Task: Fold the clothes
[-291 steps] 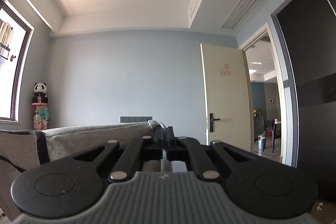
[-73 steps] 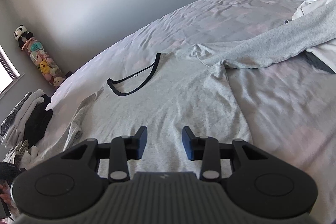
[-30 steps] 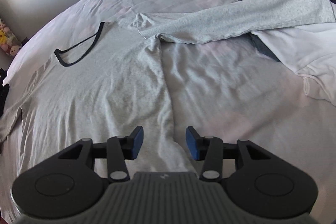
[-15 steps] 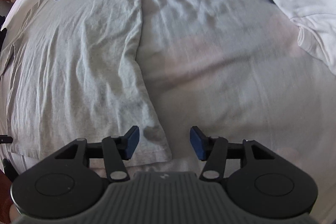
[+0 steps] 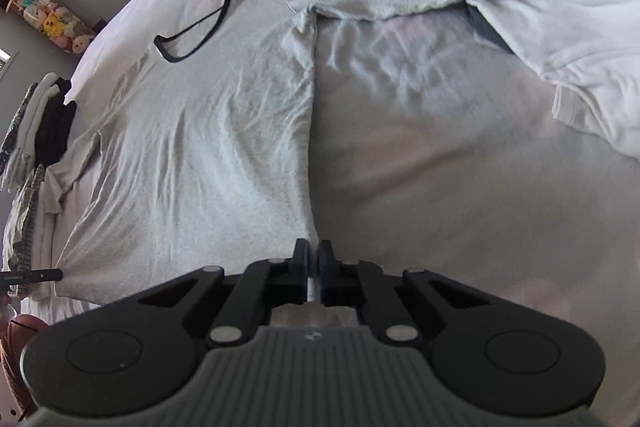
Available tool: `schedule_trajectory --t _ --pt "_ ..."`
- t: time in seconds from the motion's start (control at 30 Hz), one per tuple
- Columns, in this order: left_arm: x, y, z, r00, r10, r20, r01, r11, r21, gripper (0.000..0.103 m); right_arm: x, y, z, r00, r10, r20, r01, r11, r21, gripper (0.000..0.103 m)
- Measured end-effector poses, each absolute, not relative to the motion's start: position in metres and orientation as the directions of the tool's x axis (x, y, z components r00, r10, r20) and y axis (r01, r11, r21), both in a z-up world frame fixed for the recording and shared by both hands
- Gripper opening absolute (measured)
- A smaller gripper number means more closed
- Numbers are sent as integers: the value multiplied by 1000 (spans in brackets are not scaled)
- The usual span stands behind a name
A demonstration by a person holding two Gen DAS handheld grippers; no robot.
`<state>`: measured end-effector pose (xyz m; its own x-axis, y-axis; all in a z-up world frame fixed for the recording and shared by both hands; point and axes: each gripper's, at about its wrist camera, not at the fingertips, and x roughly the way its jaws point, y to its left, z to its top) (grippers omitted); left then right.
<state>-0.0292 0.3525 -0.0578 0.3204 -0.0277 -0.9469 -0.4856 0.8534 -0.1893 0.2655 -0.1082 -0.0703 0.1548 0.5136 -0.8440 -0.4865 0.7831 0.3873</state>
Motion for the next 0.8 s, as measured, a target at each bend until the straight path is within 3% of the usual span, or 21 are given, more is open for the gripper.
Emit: schedule_trajectory --t 0.13,0.4,0.7,0.8 --pt "-12 346 -70 246 -6 -969 -454 883 -121 3 265 -101 -62 163 435 -885 -527 797 295 6" --pt "8 336 -129 72 0 -997 -429 903 -31 3 269 -96 -120 74 320 -945 -506 828 241 6" --pt "16 340 -147 22 -24 -999 -462 886 -31 5 272 -92 -145 40 290 -956 -493 838 233 10" --pt "10 343 -138 57 -40 -998 -473 879 -62 23 271 -94 -144 55 299 -953 -491 839 236 16"
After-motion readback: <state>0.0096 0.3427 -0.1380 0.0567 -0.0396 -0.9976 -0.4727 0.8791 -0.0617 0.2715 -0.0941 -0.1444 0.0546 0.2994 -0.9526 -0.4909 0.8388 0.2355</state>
